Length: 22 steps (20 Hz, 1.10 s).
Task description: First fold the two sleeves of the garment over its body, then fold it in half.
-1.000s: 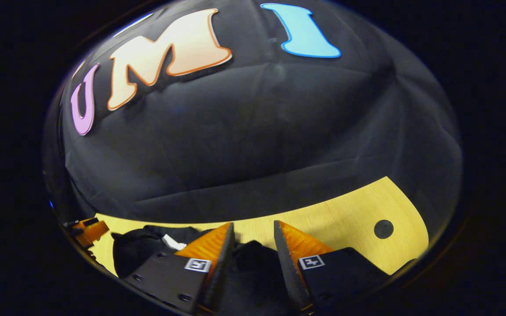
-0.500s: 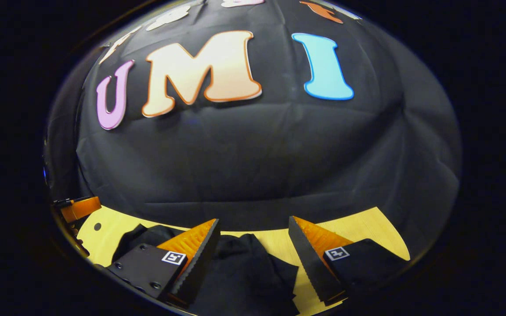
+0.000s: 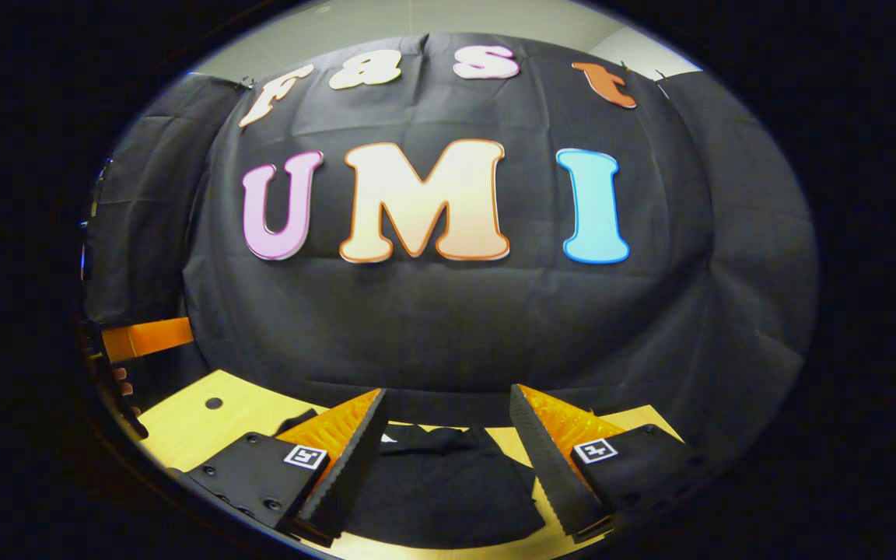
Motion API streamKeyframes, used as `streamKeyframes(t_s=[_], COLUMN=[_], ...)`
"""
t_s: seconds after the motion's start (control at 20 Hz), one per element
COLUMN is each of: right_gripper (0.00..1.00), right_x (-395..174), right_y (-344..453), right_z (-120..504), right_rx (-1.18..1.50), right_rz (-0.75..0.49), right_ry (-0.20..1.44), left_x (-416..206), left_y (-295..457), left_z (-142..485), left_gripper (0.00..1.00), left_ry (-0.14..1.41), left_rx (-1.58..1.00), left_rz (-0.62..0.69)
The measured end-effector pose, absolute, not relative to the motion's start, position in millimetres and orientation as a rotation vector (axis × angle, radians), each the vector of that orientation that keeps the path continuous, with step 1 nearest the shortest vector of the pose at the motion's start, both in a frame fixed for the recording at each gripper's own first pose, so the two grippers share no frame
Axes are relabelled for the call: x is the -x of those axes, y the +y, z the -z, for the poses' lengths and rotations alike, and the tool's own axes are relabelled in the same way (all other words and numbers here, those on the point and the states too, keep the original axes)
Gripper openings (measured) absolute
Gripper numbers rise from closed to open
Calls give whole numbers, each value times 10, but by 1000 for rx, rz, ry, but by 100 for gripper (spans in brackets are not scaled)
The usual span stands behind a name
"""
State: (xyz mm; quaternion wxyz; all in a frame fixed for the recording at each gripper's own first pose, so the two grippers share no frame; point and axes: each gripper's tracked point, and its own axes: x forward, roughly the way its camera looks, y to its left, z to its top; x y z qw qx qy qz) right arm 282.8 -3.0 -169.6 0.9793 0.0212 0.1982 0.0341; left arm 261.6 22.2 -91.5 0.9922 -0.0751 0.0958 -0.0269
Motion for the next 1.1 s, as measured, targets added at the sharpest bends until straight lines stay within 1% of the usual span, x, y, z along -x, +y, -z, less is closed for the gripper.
streamKeyframes(t_s=[0.1, 0.15, 0.2, 0.35, 0.55, 0.65, 0.9, 1.1], right_gripper=[99, 96, 99, 99, 99, 99, 99, 97], right_x=[-2611, -2510, -2402, -2070, -1687, -1507, -1093, -903], right_y=[21, 13, -17, -4, -44, -92, -160, -140], right_z=[1493, 1413, 1345, 1114, 835, 791, 635, 555], right_rx=[-50, -35, -17, -26, -40, -29, -107, -125], right_rz=[-77, -76, -66, -62, -64, -70, -72, -111], right_ry=[372, 363, 361, 350, 329, 343, 358, 351], left_x=[-2338, -2209, -2064, -1669, -1113, -890, -537, -543], left_y=[205, 203, 200, 159, 227, 225, 129, 62], left_z=[690, 608, 546, 335, 54, -38, -138, -259], left_gripper=[92, 92, 92, 92, 93, 92, 92, 92], left_ry=[162, 155, 159, 150, 142, 150, 190, 182], left_rx=[147, 144, 148, 190, 148, 143, 128, 132], left_rz=[63, 66, 61, 57, 42, 42, 41, 25])
